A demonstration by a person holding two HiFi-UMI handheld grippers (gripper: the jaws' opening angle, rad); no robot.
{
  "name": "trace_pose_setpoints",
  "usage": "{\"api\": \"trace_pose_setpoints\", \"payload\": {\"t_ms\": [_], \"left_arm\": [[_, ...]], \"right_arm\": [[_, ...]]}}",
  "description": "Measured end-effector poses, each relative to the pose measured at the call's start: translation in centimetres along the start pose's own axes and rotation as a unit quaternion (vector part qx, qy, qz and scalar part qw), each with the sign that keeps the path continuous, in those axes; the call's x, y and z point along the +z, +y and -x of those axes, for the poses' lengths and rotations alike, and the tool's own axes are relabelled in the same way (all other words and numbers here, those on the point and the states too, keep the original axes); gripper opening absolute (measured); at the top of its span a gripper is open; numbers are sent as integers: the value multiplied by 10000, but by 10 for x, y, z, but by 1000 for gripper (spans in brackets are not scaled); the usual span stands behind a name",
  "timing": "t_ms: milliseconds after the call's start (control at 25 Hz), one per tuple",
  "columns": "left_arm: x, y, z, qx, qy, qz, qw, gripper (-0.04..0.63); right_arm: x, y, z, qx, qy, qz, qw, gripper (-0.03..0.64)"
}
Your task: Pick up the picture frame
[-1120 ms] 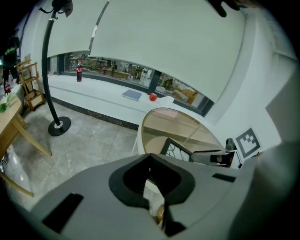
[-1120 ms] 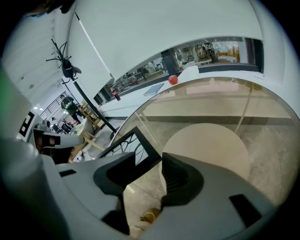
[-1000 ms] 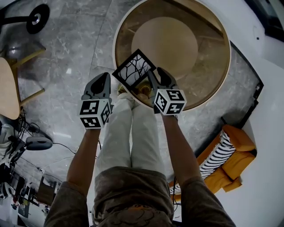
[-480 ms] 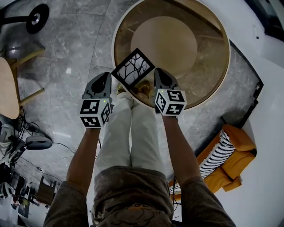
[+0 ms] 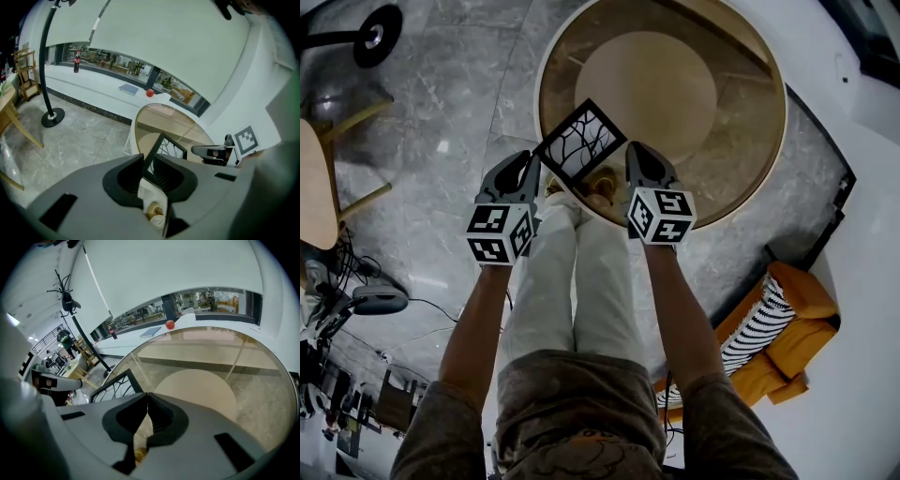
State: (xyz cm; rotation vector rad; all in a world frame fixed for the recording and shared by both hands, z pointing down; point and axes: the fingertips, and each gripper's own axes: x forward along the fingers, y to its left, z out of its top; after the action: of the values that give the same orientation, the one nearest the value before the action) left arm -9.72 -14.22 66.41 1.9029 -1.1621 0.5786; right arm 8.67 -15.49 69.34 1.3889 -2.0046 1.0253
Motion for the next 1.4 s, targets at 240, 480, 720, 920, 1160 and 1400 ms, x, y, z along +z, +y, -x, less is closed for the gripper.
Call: {"api": "trace_pose_setpoints", "payload": {"t_ms": [240,480,720,920,1160,1400], "left_arm": [[-15,1,-10,-249,246,217,9991,183],[-26,8,-19,-365,376,622,9967,236],[-36,16,-28,-445,486,592,9961,236],[-36,17,-36,-714,438,759,9936,238],[-33,15,-43,-960,416,955,9899,238],[-38,13,-49,-1134,428,1241,9848,236]], "right_arm": [[-1,1,0,20,19,21,10000,20],[-4,3,-1,32,53,28,10000,20],[-6,4,0,41,88,19,10000,20],[-8,3,0,35,114,38,9999,20],[-8,4,0,41,134,40,9999,20],[-11,2,-1,39,149,30,9999,20]]}}
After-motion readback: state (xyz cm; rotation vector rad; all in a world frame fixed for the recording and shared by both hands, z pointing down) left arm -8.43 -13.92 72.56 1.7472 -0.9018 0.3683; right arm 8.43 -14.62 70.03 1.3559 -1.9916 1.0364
